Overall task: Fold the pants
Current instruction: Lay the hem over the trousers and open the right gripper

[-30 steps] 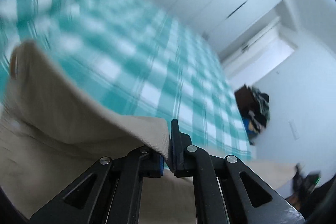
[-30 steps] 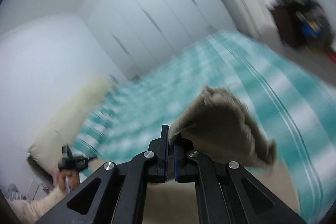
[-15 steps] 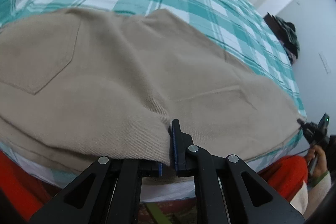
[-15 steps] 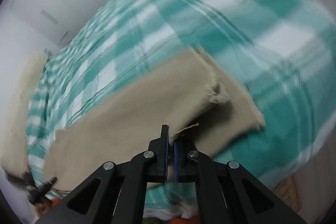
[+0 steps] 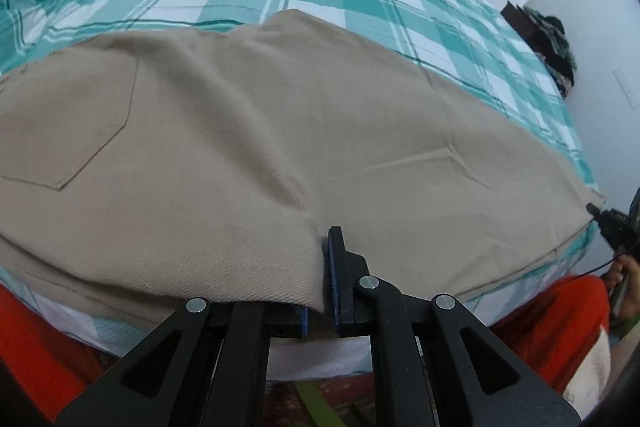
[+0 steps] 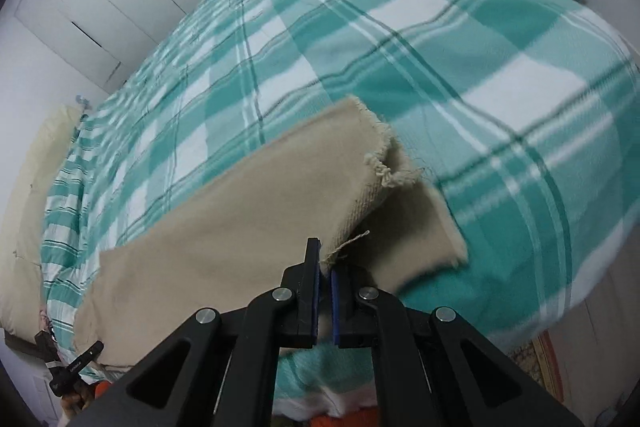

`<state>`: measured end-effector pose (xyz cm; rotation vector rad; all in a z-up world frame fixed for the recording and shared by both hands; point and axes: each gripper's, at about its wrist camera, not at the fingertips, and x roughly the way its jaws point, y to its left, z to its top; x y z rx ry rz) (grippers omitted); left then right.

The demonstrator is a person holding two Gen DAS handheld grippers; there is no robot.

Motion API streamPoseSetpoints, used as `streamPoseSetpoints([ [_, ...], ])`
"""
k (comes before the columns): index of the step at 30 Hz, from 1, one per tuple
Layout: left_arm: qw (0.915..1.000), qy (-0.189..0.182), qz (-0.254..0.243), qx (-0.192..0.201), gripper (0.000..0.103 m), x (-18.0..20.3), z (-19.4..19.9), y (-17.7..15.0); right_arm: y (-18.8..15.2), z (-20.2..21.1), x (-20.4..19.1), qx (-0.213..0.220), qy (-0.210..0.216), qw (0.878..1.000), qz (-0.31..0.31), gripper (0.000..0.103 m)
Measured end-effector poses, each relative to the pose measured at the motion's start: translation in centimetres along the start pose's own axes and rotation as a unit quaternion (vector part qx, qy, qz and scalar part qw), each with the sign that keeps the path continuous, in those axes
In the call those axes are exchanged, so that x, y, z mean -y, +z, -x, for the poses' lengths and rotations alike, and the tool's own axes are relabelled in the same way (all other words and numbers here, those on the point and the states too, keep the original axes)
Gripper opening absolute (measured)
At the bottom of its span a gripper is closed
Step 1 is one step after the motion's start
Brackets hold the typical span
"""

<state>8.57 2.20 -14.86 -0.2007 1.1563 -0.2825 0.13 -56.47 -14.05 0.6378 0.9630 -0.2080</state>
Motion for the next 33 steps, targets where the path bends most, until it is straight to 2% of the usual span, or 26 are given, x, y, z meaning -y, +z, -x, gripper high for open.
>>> streamPoseSetpoints([
  [3,0.9998,0.006,-0.02,-0.006,0.006,0.4,-0.3,0.1,-0.7,0.9,0.5,0.013,0.011,1.0,-0.008,0.004],
  [6,0.9988,0.023,-0.044,-0.006,0.006,1.0,-0.4,-0.1,-1.1,0.2,1.1,-0.003,0.005,1.0,-0.02,0.004],
  [10,0.9986,0.03,-0.043,-0.014,0.006,1.0,-1.0,-0.2,-1.1,0.2,-0.7,0.001,-0.038,0.999,0.027,0.004],
  [13,0.998,0.037,-0.049,-0.013,0.006,1.2,-1.1,-0.5,-1.0,-0.6,-1.2,-0.012,-0.061,0.997,0.04,0.005],
  [17,0.998,0.035,-0.051,-0.015,0.006,1.1,-0.9,-0.3,-1.1,0.1,0.1,-0.006,-0.035,0.999,0.014,0.014],
  [20,0.9982,0.033,-0.048,-0.014,0.006,1.0,-1.0,-0.3,-1.7,3.0,1.0,0.05,-0.055,0.997,-0.023,0.03],
  [21,0.9979,0.036,-0.052,-0.013,0.006,1.1,-1.0,-0.4,-1.8,4.3,1.1,0.077,-0.086,0.993,-0.03,0.039],
  [22,0.9975,0.04,-0.056,-0.012,0.006,1.3,-1.1,-0.4,-1.9,5.8,0.7,0.109,-0.129,0.985,-0.028,0.042],
  [23,0.9971,0.044,-0.061,-0.011,0.006,1.4,-1.1,-0.5,-1.8,6.6,-0.1,0.127,-0.142,0.982,-0.016,0.042],
  [25,0.9964,0.05,-0.069,-0.009,0.006,1.6,-1.2,-0.6,-1.0,6.8,-2.3,0.129,-0.11,0.985,0.017,0.042],
  [27,0.9959,0.053,-0.073,-0.007,0.006,1.8,-1.1,-0.7,-0.1,5.4,-6.1,0.102,-0.052,0.991,0.067,0.042],
  [29,0.9957,0.055,-0.075,-0.006,0.006,1.8,-1.1,-0.7,0.5,3.4,-9.9,0.073,0.003,0.992,0.107,0.042],
  [31,0.9952,0.058,-0.079,-0.003,0.006,1.8,-1.0,-0.8,0.7,-0.4,-14.5,0.008,0.092,0.987,0.133,0.042],
  [33,0.9944,0.062,-0.086,0.0,0.006,1.9,-1.1,-0.9,0.6,-5.0,-18.0,-0.063,0.178,0.975,0.115,0.042],
])
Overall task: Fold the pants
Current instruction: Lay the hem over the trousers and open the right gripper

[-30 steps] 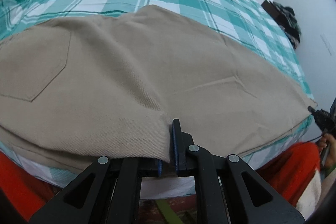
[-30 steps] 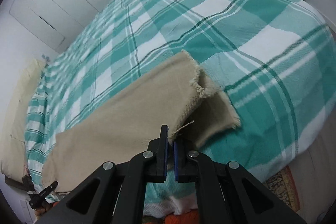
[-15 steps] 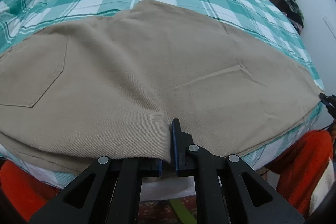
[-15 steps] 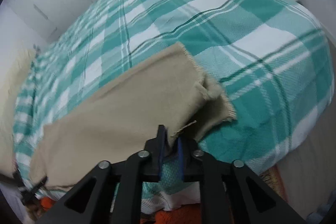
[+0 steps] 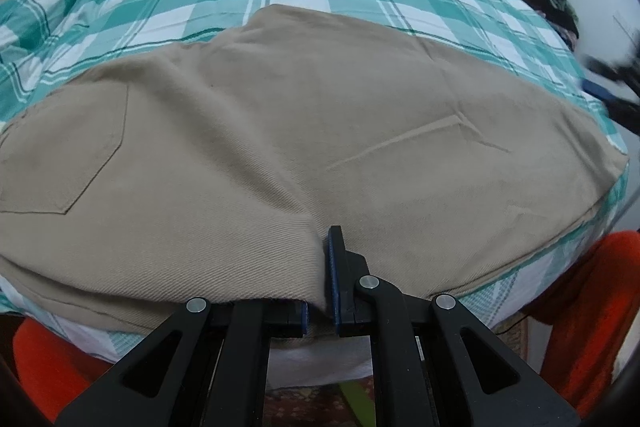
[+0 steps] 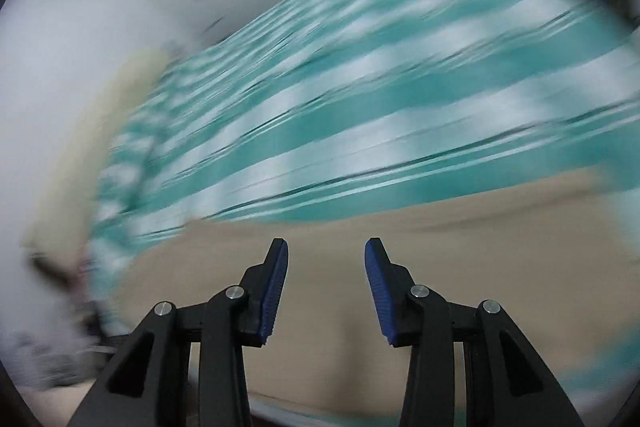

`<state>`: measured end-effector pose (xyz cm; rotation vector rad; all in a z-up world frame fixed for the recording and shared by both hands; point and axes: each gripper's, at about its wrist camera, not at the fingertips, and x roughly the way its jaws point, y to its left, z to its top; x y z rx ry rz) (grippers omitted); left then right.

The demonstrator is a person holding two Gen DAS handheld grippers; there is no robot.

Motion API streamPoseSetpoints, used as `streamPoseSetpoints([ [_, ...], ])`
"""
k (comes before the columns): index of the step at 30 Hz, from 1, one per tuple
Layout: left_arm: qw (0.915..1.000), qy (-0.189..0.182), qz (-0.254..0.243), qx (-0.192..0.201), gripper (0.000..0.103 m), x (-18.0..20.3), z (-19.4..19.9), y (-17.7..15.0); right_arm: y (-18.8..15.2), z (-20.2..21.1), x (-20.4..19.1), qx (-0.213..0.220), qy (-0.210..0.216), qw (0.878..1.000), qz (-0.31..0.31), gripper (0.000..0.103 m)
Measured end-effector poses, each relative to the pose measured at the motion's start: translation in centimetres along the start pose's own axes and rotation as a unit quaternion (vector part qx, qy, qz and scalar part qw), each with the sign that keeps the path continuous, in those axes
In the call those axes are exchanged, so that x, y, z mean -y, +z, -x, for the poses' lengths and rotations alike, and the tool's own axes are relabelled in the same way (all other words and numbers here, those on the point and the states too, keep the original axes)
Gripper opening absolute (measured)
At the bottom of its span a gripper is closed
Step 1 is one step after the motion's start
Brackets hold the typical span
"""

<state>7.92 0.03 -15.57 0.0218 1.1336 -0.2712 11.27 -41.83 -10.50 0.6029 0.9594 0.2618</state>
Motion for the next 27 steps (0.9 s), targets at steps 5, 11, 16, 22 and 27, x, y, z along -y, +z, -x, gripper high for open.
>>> streamPoseSetpoints([
  [5,0.9999,0.005,-0.012,0.004,0.007,0.2,0.1,-0.1,0.5,-10.3,2.3,-0.082,0.048,0.987,-0.128,0.037],
  [11,0.9999,-0.003,-0.011,0.005,0.007,0.0,-0.2,-0.3,0.9,-5.6,6.7,0.01,-0.054,0.985,-0.163,0.028],
  [16,1.0,-0.007,-0.007,0.002,0.007,-0.1,-0.2,-0.2,-0.4,1.1,7.4,-0.043,-0.15,0.987,-0.047,0.031],
  [22,0.9992,0.021,-0.019,-0.029,0.015,0.4,1.2,0.1,-3.9,5.4,12.4,-0.06,-0.2,0.977,-0.045,0.026],
  [27,0.9957,-0.015,-0.061,-0.068,0.029,2.0,5.0,-1.2,-4.7,5.4,11.8,-0.044,-0.213,0.975,-0.037,0.026],
])
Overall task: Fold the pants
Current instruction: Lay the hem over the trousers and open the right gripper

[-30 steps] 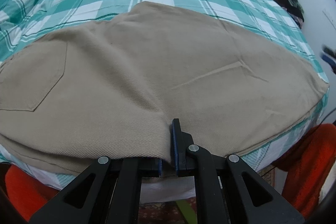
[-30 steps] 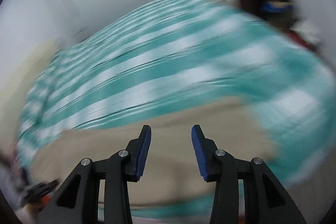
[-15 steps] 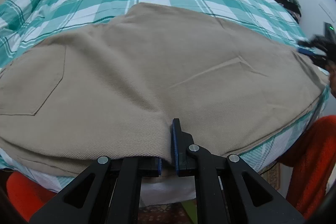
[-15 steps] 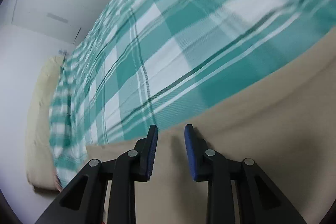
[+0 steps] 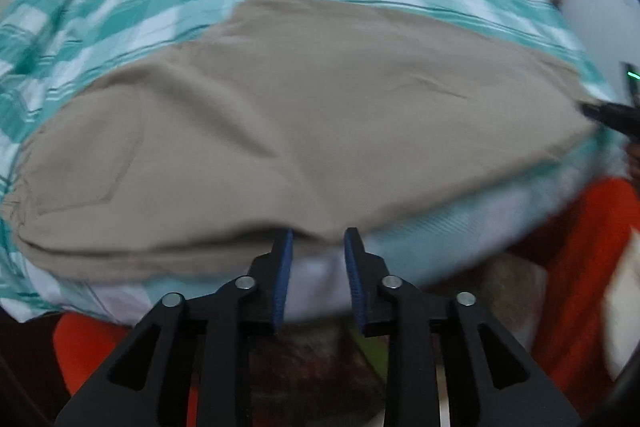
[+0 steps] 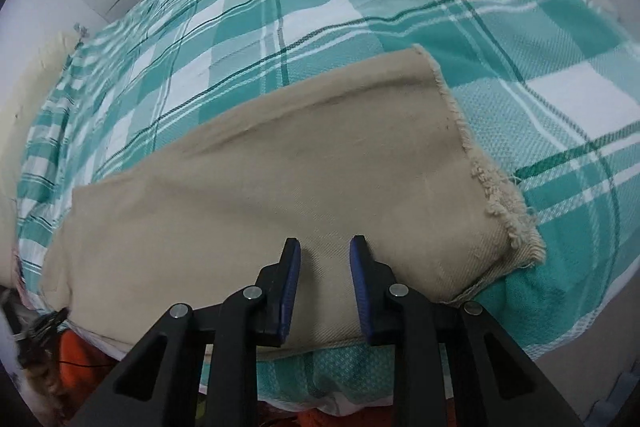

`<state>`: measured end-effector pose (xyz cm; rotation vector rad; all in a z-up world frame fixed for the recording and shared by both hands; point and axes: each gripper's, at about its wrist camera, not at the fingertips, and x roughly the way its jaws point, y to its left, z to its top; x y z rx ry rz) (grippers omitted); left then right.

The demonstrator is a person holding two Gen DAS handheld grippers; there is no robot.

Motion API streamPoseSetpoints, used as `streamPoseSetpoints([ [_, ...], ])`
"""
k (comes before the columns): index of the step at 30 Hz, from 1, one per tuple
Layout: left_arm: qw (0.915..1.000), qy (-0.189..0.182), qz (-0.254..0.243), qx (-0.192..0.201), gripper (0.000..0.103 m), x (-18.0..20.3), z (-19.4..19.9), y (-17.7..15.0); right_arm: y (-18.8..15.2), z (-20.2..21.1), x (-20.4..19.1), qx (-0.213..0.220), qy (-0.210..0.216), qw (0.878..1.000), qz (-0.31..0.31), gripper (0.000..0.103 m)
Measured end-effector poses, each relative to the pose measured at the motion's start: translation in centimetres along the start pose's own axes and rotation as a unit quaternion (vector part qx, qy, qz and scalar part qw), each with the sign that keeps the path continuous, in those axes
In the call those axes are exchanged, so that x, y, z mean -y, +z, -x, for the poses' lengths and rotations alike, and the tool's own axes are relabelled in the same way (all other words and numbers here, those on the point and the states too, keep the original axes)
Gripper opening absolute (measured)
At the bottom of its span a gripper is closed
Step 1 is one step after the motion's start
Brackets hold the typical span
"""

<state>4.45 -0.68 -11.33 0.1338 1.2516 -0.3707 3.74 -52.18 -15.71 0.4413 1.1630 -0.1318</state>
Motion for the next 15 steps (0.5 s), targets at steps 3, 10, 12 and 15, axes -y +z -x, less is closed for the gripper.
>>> streamPoseSetpoints([
  [3,0.9987,-0.035,-0.034,0.016,0.044,2.0,2.5,1.1,-0.1,-0.1,-0.2,0.004,-0.006,1.0,0.008,0.026],
  [10,0.9892,-0.059,-0.082,0.107,0.074,8.9,0.5,13.3,0.3,-0.4,2.2,0.008,0.035,0.999,-0.024,0.026],
  [12,0.9912,-0.057,-0.084,0.086,0.074,11.0,-2.8,16.6,0.3,-0.5,2.2,0.008,0.038,0.999,-0.025,0.026],
  [15,0.9925,-0.014,-0.111,0.05,0.073,14.1,-7.5,18.6,0.2,-0.4,1.8,0.009,0.03,0.999,-0.018,0.026],
])
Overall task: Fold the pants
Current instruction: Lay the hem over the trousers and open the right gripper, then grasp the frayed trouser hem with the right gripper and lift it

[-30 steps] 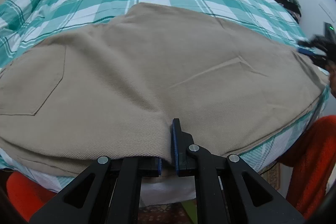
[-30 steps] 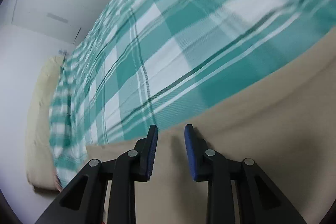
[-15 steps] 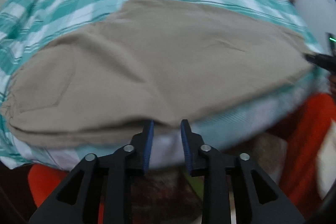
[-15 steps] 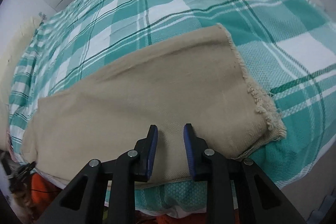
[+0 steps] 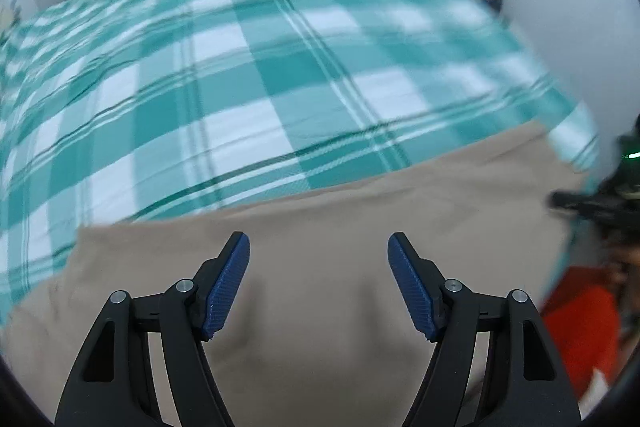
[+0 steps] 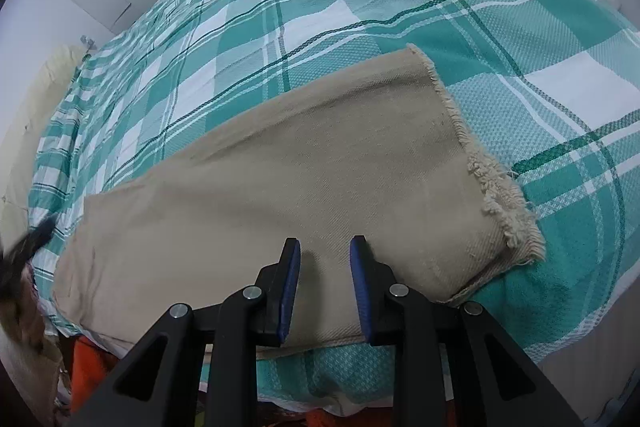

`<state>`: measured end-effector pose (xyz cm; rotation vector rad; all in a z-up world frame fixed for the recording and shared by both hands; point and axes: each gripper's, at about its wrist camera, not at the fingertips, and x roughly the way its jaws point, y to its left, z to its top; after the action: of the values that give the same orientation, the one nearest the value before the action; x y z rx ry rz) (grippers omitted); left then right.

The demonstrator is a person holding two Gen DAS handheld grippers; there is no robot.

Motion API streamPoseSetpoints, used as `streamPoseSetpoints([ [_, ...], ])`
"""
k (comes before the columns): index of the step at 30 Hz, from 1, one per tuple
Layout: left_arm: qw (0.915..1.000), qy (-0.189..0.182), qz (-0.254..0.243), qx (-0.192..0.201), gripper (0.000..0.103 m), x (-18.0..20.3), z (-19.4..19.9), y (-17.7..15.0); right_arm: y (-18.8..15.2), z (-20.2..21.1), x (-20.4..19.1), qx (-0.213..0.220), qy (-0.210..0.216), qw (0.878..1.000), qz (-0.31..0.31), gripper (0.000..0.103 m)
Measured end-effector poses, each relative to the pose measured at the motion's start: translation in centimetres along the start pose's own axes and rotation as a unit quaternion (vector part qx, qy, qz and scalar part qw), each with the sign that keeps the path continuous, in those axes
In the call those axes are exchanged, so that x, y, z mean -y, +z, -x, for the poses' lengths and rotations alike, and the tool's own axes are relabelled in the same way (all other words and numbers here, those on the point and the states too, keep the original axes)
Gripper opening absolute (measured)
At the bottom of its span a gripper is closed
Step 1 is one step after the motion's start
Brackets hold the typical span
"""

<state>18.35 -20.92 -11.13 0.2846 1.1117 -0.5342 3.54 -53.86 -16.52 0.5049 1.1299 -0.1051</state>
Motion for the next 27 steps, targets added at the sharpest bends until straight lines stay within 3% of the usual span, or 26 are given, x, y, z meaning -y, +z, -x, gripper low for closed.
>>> streamPoseSetpoints([
  [2,0.9983,0.031,-0.03,-0.04,0.066,2.0,-2.7,-1.1,-0.1,0.0,-0.4,0.001,-0.011,1.0,0.01,0.026],
  [4,0.9959,0.024,-0.063,-0.06,0.063,3.8,-3.1,-3.4,-0.1,0.0,-0.6,0.001,-0.016,1.0,0.015,0.026],
  [7,0.9871,0.059,-0.149,-0.013,0.063,7.0,-0.4,-7.9,-0.1,0.0,-0.5,0.003,-0.014,1.0,0.016,0.026],
  [9,0.9804,0.078,-0.181,0.006,0.063,8.3,0.9,-9.8,-0.1,0.1,-0.4,0.005,-0.01,1.0,0.013,0.026],
  [13,0.9866,0.048,-0.156,0.007,0.063,8.1,2.5,-10.6,0.0,0.1,-0.3,0.008,-0.011,1.0,0.005,0.026],
  [17,0.9922,0.031,-0.12,-0.009,0.063,7.7,1.1,-10.2,-0.1,0.2,-0.6,0.01,-0.02,1.0,0.01,0.026],
  [21,0.9941,-0.003,-0.108,0.007,0.065,8.1,2.3,-10.2,-0.2,0.5,-0.5,0.018,-0.023,1.0,0.011,0.026],
  [25,0.9923,0.01,-0.123,-0.006,0.065,9.2,0.4,-11.2,-0.4,1.0,0.0,0.029,-0.015,0.999,-0.002,0.026],
  [27,0.9923,0.012,-0.123,0.001,0.067,9.2,-0.2,-11.7,-0.4,1.6,0.8,0.048,0.009,0.998,-0.028,0.027],
])
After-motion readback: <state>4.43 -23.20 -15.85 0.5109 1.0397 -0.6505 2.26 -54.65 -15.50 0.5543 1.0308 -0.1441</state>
